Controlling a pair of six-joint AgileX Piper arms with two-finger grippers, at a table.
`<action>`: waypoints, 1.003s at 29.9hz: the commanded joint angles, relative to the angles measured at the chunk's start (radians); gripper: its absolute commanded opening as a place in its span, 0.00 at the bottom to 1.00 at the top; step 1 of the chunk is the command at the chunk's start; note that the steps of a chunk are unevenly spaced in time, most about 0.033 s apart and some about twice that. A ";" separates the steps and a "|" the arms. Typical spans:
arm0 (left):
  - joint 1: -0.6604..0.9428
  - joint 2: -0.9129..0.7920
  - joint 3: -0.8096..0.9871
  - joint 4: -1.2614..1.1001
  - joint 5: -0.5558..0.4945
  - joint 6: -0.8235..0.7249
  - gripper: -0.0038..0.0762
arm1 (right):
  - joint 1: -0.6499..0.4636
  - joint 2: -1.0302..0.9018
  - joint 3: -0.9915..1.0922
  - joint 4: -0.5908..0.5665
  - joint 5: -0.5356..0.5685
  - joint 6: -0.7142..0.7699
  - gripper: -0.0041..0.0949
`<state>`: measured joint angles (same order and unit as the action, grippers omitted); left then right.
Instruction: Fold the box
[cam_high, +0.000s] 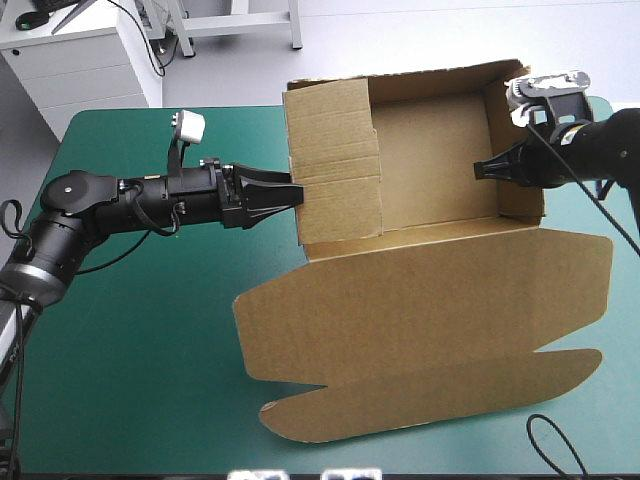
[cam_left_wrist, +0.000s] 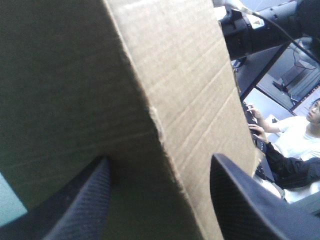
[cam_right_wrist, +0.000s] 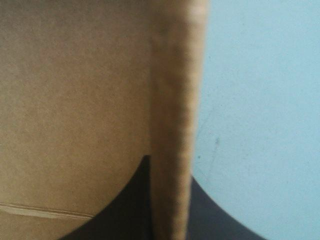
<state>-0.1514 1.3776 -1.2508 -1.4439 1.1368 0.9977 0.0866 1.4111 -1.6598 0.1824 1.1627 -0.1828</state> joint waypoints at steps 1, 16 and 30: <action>-0.034 -0.031 -0.035 -0.028 -0.066 -0.027 0.58 | 0.064 -0.031 -0.029 -0.029 -0.090 0.056 0.03; -0.232 -0.030 -0.260 0.861 -0.392 -0.640 0.62 | 0.182 0.026 -0.031 -0.177 -0.141 0.204 0.03; -0.319 -0.005 -0.303 1.164 -0.380 -0.919 0.63 | 0.182 0.032 -0.031 -0.127 -0.180 0.210 0.03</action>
<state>-0.4622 1.3872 -1.5204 -0.2776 0.8082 0.1253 0.2642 1.4813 -1.6598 0.0000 1.0655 0.0188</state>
